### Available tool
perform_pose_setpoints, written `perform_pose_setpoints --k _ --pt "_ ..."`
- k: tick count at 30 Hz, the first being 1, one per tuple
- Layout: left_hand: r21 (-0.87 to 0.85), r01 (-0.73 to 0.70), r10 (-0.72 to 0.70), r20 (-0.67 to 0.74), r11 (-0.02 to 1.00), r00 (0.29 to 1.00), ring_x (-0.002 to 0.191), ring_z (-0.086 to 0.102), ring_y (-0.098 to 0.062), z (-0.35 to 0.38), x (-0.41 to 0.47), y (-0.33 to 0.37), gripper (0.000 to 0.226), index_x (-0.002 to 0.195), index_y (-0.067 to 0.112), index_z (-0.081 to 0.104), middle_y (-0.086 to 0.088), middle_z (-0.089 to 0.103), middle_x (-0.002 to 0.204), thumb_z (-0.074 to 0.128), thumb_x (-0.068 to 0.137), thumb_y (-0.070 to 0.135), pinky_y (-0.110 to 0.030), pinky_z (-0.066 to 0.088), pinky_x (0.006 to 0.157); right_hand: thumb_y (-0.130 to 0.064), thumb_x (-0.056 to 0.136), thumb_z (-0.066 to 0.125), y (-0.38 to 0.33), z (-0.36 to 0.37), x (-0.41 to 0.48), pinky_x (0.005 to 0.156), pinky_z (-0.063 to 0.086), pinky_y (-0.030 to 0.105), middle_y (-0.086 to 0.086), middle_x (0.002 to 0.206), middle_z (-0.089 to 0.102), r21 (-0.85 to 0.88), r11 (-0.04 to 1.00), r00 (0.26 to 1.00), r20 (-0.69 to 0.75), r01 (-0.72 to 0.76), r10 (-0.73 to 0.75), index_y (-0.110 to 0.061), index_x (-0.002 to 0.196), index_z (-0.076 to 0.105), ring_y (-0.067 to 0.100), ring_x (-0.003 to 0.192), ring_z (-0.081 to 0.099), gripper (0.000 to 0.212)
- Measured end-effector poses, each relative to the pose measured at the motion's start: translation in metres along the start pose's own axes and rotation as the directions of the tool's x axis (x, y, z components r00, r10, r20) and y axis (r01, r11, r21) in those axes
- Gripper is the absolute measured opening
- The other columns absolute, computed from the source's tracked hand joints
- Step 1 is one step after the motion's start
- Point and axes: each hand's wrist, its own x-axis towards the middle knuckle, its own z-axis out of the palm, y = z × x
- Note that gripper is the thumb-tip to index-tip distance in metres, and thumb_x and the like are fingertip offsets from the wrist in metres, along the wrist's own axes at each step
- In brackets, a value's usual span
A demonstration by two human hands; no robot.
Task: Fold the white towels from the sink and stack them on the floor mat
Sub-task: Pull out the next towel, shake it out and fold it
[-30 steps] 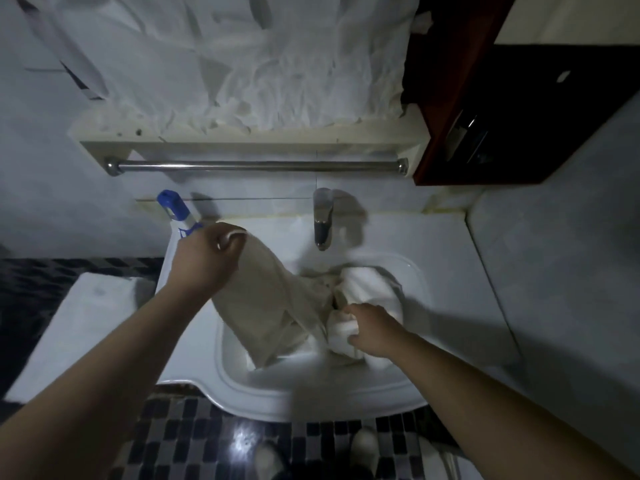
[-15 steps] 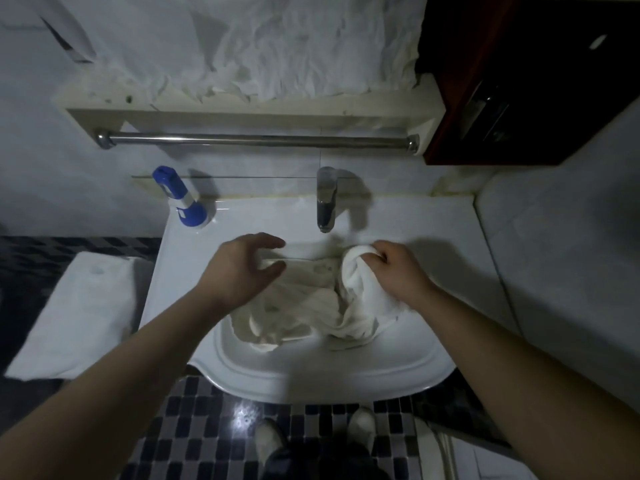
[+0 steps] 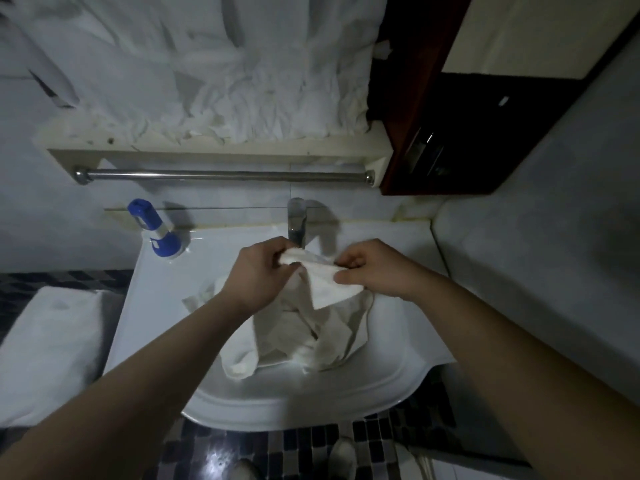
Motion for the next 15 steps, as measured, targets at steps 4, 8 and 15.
perform_pose_setpoints --k 4,8,15 --pt "0.098 -0.008 0.005 0.032 0.995 0.999 0.073 0.058 0.001 -0.019 0.001 0.003 0.016 0.099 0.028 0.073 0.009 0.066 0.086 0.075 0.085 0.036 -0.013 0.042 0.07 -0.028 0.094 0.063 -0.003 -0.004 -0.006 0.065 0.05 0.032 0.004 0.079 0.064 -0.012 1.0 0.997 -0.073 -0.02 0.019 -0.017 0.083 0.064 0.016 0.071 0.061 0.016" --pt "0.046 0.112 -0.103 -0.161 0.993 0.982 0.084 0.063 -0.014 -0.039 -0.003 0.007 0.041 0.126 0.029 0.063 0.002 0.061 0.1 0.071 0.087 0.041 -0.035 0.055 0.083 -0.033 0.092 0.063 -0.019 -0.009 -0.012 0.068 0.06 0.044 0.013 0.082 0.07 0.113 0.994 0.988 -0.152 0.001 0.016 -0.013 0.086 0.067 0.028 0.076 0.07 0.021" --pt "-0.117 -0.082 0.045 -0.287 0.99 0.957 0.068 0.058 -0.009 -0.077 0.0 0.049 0.035 0.13 0.03 0.063 0.015 0.054 0.065 0.063 0.095 0.024 -0.031 0.053 0.076 -0.043 0.087 0.07 -0.08 -0.018 -0.019 0.058 0.05 0.031 0.014 0.08 0.072 0.074 0.994 0.924 -0.379 0.079 -0.045 -0.009 0.086 0.072 0.028 0.073 0.07 0.034"
